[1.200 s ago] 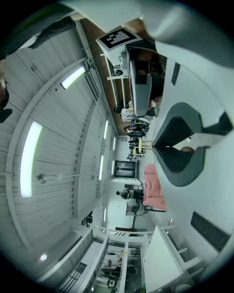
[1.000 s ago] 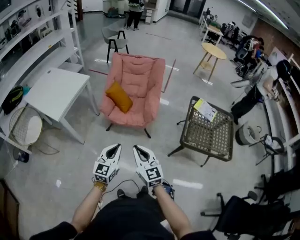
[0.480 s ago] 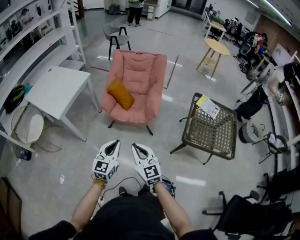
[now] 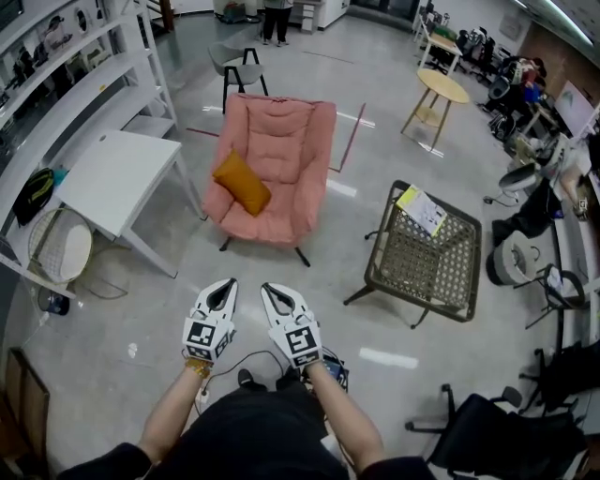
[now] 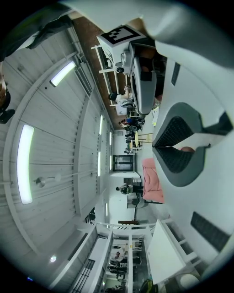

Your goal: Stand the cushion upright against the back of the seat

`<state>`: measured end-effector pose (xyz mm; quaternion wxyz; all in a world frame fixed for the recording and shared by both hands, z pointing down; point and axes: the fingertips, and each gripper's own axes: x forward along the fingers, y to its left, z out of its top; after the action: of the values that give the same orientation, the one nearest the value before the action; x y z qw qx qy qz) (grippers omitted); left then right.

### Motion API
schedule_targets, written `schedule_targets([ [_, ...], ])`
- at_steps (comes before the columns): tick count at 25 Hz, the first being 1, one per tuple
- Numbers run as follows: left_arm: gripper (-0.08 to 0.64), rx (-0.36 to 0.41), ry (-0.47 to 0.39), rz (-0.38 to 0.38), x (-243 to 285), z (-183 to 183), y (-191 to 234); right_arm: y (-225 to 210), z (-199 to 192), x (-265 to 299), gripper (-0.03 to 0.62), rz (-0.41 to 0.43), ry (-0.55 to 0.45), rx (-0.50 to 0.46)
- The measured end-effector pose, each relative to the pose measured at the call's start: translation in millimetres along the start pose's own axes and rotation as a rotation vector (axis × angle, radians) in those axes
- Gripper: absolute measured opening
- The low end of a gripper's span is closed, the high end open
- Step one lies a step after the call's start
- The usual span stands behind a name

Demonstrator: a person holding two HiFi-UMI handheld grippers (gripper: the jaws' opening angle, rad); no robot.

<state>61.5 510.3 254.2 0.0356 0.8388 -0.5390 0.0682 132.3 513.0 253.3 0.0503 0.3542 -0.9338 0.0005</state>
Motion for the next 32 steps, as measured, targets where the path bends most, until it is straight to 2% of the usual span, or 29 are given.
schedule_targets([
  [7, 0.012, -0.015, 0.033, 0.059, 7.0, -13.8, 0.2, -17.1, -10.3, 7.1, 0.015, 0.058, 0.012, 0.032],
  [13, 0.012, -0.033, 0.034, 0.07, 11.1, -16.8, 18.6, -17.3, -13.1, 27.5, 0.015, 0.076, 0.02, 0.023],
  [23, 0.012, -0.056, -0.018, 0.005, 33.3, -0.8, 94.4, -11.2, 7.5, 102.8, 0.015, 0.018, 0.046, 0.014],
  [27, 0.012, -0.04, -0.009, -0.048, 35.2, -5.7, 113.3, -14.5, 5.7, 126.8, 0.015, -0.031, 0.049, 0.005],
  [32, 0.012, -0.058, 0.024, -0.057, 51.0, -20.7, 133.2, -26.4, -3.0, 145.9, 0.015, -0.054, 0.058, 0.002],
])
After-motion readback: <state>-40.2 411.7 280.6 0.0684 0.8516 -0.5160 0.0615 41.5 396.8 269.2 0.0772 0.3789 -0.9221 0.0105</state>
